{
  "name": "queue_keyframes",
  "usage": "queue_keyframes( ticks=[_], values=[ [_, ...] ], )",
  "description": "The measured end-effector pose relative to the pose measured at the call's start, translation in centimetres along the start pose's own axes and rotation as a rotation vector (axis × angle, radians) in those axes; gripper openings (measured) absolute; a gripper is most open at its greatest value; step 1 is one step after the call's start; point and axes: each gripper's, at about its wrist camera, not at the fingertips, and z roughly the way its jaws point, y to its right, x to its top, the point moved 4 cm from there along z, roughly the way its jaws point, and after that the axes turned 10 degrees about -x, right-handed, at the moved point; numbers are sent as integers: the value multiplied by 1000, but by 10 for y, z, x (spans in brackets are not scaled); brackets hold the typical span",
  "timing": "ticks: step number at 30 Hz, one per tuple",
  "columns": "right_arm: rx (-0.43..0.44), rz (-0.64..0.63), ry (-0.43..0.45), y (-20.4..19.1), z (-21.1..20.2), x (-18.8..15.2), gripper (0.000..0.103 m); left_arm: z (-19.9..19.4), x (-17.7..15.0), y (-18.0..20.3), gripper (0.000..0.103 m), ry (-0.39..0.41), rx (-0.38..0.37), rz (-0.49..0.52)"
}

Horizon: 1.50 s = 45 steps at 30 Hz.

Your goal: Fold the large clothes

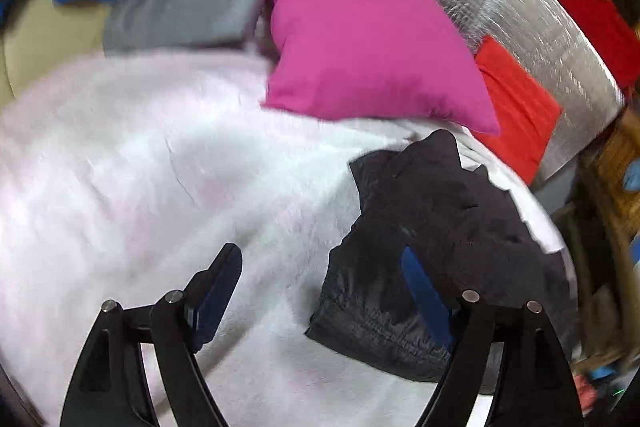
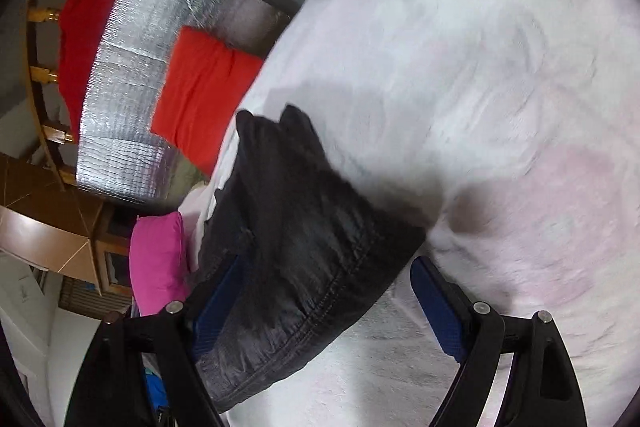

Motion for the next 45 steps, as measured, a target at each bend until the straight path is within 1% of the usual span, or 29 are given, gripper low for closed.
queue_keyframes(
  ticks=[1, 2, 4, 6, 9, 10, 11, 12, 13, 17, 19, 22, 23, 24, 26, 27, 29, 30, 31, 32, 34, 37, 38, 40, 41, 42, 43, 44, 45],
  values=[
    [-3, 5, -18, -2, 7, -1, 87, 7, 2, -5, 82, -9, -31, -49],
    [-10, 19, -42, -3, 17, -3, 87, 11, -2, -6, 82, -20, -53, -74],
    [-33, 38, -60, -3, 29, -8, 87, 24, -4, -4, 82, -58, -84, -89],
    [-58, 36, -47, -6, 38, -8, 87, 30, -4, 5, 82, -67, -102, -57],
    [-53, 51, -29, -8, 45, -4, 87, 35, -7, 26, 81, -88, -131, 38],
    [-51, 58, -24, -8, 47, -3, 87, 35, -9, 31, 77, -90, -127, 71],
    [-53, 58, -16, -9, 49, -3, 87, 36, -10, 35, 63, -95, -117, 102],
    [-57, 53, -9, -11, 50, -3, 87, 38, -11, 35, 54, -102, -97, 123],
    [-63, 44, -1, -14, 51, -3, 87, 42, -12, 35, 37, -113, -73, 138],
    [-87, 23, 13, -16, 51, -5, 87, 40, -16, 31, 23, -125, -119, 115],
    [-85, 29, 13, -14, 50, -4, 87, 34, -16, 33, 19, -117, -132, 132],
    [-82, 32, 15, -13, 49, -4, 87, 33, -15, 34, 19, -123, -134, 144],
    [-83, 32, 17, -13, 49, -4, 87, 35, -14, 32, 20, -130, -141, 129],
    [-83, 32, 19, -12, 48, -4, 88, 36, -13, 30, 24, -136, -144, 113],
    [-84, 35, 24, -12, 49, -4, 88, 43, -12, 23, 62, -172, -153, 63],
    [-84, 34, 26, -13, 50, -4, 88, 45, -12, 21, 63, -180, -167, 47],
    [-83, 26, 35, -14, 50, -3, 88, 50, -12, 18, 59, -181, -182, 19],
    [-81, 20, 39, -15, 50, -3, 88, 50, -12, 19, 51, -178, -184, 24],
    [-80, 12, 44, -15, 50, -3, 87, 50, -12, 22, 34, -177, -187, 36],
    [-79, 2, 51, -16, 50, -3, 82, 49, -12, 26, 25, -171, -190, 59],
    [-74, -26, 65, -18, 50, -2, 70, 42, -13, 35, 15, -148, -194, 94],
    [-77, -75, 122, -27, 39, 2, 56, 27, -12, 46, 12, -100, -202, 118],
    [-80, -109, 162, -34, 31, 2, 53, 19, -11, 48, 11, -81, -213, 120],
    [-67, -148, 227, -43, 20, 2, 52, 5, -12, 51, 11, -49, -218, 135],
    [-68, -150, 231, -44, 19, 2, 52, 1, -14, 51, 12, -43, -204, 151],
    [-80, -149, 219, -42, 22, 3, 52, 1, -17, 49, 12, -53, -179, 164],
    [-106, -135, 186, -36, 30, 3, 52, 7, -23, 44, 12, -88, -157, 163],
    [-125, -112, 139, -29, 40, 3, 56, 16, -26, 38, 13, -121, -141, 153],
    [-125, -91, 107, -24, 47, 4, 60, 27, -31, 31, 15, -159, -126, 143]
  ],
)
